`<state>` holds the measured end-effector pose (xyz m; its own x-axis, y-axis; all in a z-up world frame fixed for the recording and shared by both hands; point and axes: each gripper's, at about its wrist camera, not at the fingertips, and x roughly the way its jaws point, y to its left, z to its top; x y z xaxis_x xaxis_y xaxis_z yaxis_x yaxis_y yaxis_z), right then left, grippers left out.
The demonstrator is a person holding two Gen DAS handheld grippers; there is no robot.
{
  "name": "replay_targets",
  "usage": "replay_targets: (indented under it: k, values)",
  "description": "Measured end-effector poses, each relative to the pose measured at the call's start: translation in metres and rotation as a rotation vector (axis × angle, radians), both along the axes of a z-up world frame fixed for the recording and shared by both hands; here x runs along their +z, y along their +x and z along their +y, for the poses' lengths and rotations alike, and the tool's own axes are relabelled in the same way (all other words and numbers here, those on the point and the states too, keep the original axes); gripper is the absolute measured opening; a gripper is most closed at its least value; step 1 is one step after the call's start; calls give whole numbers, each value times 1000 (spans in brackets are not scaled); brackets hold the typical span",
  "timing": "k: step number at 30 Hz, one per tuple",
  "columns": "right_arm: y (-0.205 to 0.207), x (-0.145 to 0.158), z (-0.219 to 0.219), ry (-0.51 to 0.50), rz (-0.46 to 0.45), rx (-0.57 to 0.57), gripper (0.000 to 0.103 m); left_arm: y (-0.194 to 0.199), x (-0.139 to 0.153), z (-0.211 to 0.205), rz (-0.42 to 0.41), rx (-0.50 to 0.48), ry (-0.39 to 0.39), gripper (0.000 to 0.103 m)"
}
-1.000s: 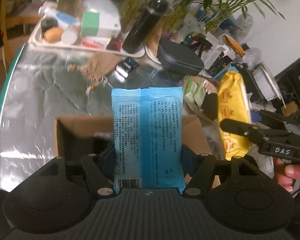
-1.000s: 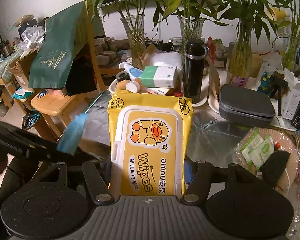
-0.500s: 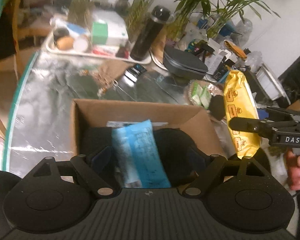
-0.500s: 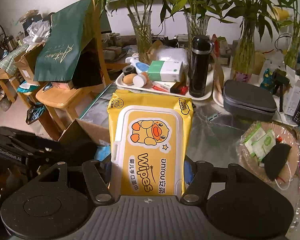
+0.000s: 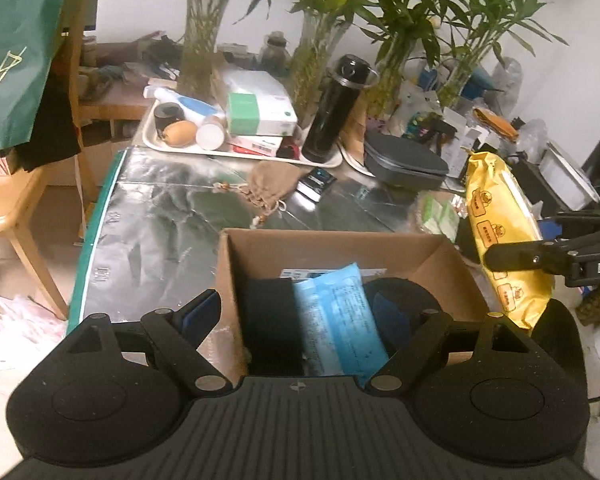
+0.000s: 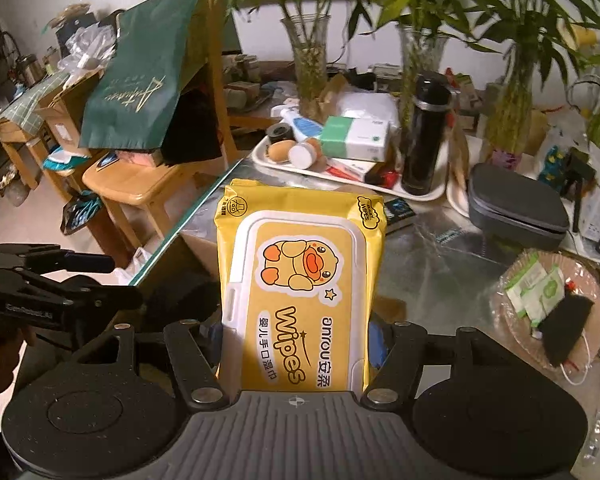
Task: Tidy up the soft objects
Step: 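Lower the yellow wipes pack into the box and open the right gripper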
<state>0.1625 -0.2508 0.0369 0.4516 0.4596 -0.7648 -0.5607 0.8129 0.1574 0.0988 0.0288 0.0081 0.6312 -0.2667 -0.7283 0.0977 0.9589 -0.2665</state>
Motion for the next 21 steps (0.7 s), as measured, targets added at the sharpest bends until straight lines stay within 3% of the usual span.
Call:
replay_targets:
  k: [5, 8, 21]
  values:
    - [10, -24, 15, -73, 35, -23, 85, -1, 0, 6, -6, 18, 12, 84]
    - [13, -31, 11, -56, 45, -44, 92, -3, 1, 9, -17, 8, 15, 84]
    - [14, -35, -14, -16, -11, -85, 103, 3, 0, 11, -35, -14, 38, 84]
